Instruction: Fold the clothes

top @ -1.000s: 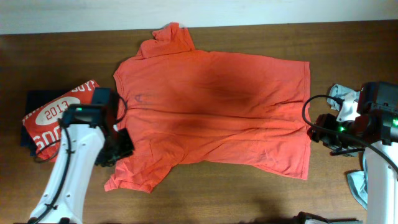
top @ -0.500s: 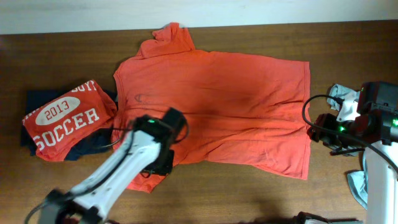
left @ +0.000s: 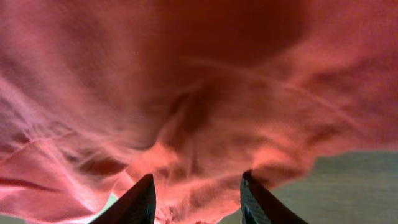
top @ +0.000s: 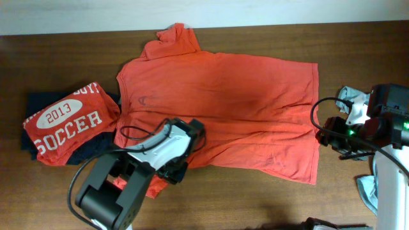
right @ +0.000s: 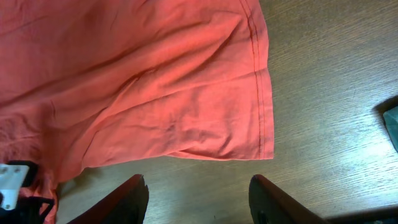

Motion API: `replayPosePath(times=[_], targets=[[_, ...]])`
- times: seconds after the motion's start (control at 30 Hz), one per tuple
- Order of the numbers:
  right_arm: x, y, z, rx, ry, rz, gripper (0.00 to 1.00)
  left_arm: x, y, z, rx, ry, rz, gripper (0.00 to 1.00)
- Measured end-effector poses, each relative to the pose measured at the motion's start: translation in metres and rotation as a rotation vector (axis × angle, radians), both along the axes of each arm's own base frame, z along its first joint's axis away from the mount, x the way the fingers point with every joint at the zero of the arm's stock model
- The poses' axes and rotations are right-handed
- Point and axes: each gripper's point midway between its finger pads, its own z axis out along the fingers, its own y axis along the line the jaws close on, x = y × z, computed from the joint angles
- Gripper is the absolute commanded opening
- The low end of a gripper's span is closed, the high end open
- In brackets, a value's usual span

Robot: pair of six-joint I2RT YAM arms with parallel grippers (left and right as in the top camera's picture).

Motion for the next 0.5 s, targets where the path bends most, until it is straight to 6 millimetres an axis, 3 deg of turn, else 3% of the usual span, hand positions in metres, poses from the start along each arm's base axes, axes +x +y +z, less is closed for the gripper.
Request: replayPosePath(times=[0.33, 0.5], targets=[[0.0, 0.0, 0.0, -0.001, -0.001, 0.0, 0.57, 0.001, -0.007, -0.003, -0.009, -0.004, -0.132, 0.42], [0.001, 0.0, 0.0, -0.001, -0.004, 0.0, 0.57, -0.001, -0.013, -0.006, -0.063, 0.021, -0.204, 0.2]])
